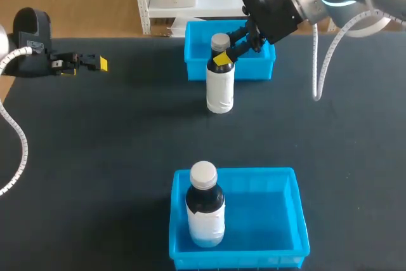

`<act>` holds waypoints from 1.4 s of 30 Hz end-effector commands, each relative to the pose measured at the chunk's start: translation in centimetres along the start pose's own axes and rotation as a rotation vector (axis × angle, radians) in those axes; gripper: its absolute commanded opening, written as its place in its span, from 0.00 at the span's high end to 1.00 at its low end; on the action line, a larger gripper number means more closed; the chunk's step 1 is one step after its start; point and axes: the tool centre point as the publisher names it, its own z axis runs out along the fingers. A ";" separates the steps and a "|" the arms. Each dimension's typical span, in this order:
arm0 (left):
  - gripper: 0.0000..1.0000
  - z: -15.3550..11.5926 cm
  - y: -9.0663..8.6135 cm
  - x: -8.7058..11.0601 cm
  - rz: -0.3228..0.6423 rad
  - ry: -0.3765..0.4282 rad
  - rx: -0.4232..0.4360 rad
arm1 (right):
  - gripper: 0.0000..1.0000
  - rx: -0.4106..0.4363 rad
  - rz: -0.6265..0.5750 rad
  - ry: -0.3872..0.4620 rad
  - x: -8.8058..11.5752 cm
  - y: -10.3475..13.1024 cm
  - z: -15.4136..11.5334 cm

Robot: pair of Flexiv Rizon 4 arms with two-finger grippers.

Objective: Pick up the bottle, and place it in the far bin if it is heavy, or in the near bin if it is light.

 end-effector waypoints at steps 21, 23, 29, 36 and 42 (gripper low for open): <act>0.00 0.0 0.0 0.0 0.000 0.000 0.000 | 1.00 0.038 0.014 -0.016 0.6 0.6 -2.5; 0.00 0.0 0.0 0.0 0.000 0.000 0.000 | 1.00 0.050 0.018 -0.016 0.7 0.6 -3.3; 0.00 0.0 0.0 0.0 0.000 0.000 0.000 | 1.00 0.091 0.031 -0.017 1.0 0.8 -6.1; 0.00 0.0 0.0 0.0 0.000 0.000 0.000 | 1.00 0.147 0.058 -0.006 1.4 0.7 -9.8; 0.00 0.0 0.0 0.0 0.000 0.000 0.000 | 1.00 0.190 0.070 -0.001 1.5 0.6 -13.2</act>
